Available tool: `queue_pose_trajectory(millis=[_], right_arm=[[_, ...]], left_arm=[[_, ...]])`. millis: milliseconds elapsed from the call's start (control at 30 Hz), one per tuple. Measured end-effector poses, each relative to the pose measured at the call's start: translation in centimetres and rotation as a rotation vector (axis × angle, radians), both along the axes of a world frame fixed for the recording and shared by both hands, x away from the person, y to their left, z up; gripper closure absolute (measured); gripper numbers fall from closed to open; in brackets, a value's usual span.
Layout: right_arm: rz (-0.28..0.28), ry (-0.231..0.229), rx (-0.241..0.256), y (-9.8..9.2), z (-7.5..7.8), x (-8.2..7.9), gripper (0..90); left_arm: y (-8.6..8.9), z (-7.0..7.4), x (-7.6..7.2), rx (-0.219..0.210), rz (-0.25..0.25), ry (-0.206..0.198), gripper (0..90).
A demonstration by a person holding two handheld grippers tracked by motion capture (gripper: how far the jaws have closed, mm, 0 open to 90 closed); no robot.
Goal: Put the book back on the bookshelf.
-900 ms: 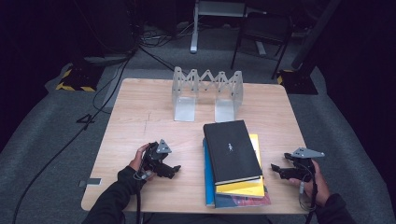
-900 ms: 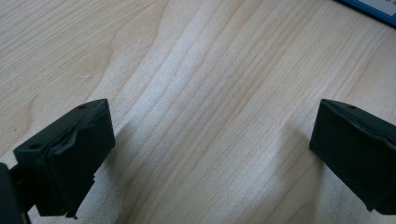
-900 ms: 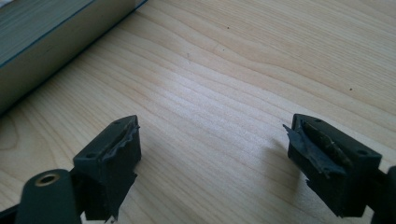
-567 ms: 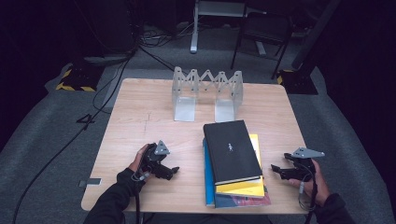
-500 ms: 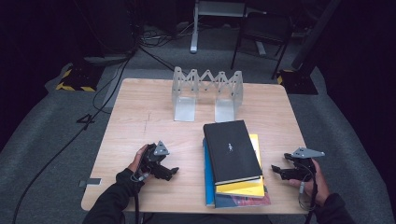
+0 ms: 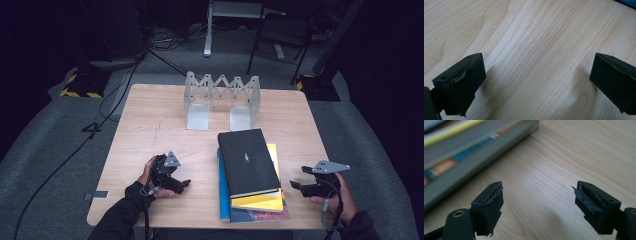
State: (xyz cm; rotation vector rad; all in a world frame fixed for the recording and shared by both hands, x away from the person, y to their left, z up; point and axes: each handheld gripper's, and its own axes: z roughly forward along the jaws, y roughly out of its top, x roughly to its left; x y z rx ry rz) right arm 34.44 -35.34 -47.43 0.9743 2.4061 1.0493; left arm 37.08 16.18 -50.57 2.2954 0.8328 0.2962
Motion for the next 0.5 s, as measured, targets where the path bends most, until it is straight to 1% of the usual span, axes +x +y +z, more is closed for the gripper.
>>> queue_pose_trajectory(millis=[33, 100, 133, 167, 233, 267, 367, 467, 500], right_arm=[[0.011, -0.007, 0.014, 0.2, 0.4, -0.2, 24.5], [0.025, -0.013, 0.018, 0.5, 0.8, -0.5, 24.7], [0.041, -0.018, 0.025, 0.7, 1.0, -0.7, 25.4], [0.041, -0.018, 0.025, 0.7, 1.0, -0.7, 25.4], [0.057, -0.014, 0.028, 0.9, 1.2, -0.8, 25.6], [0.055, -0.015, 0.023, 0.9, 1.4, -0.9, 26.0], [0.060, -0.021, 0.033, 1.0, 1.8, -1.0, 26.4], [0.078, -0.046, 0.066, 1.3, 2.9, -1.3, 26.4], [0.081, -0.055, 0.067, 1.5, 3.3, -1.3, 26.4]], left_arm=[[0.0, 0.0, 0.0, 0.000, 0.000, 0.001, 0.4], [-0.1, 0.0, 0.0, 0.001, 0.006, 0.003, 0.4], [-0.2, 0.0, 0.0, -0.002, 0.012, 0.003, 0.5], [-0.2, 0.1, 0.0, 0.005, 0.017, 0.001, 0.5], [-0.3, 0.0, 0.0, 0.002, 0.022, 0.002, 0.5], [-0.3, 0.0, 0.0, 0.000, 0.022, 0.000, 0.5], [-0.4, 0.0, 0.0, -0.002, 0.024, 0.003, 0.2], [-0.5, 0.0, 0.0, -0.003, 0.018, 0.002, 0.2], [-0.5, 0.0, 0.1, -0.005, 0.017, 0.002, 0.2]])
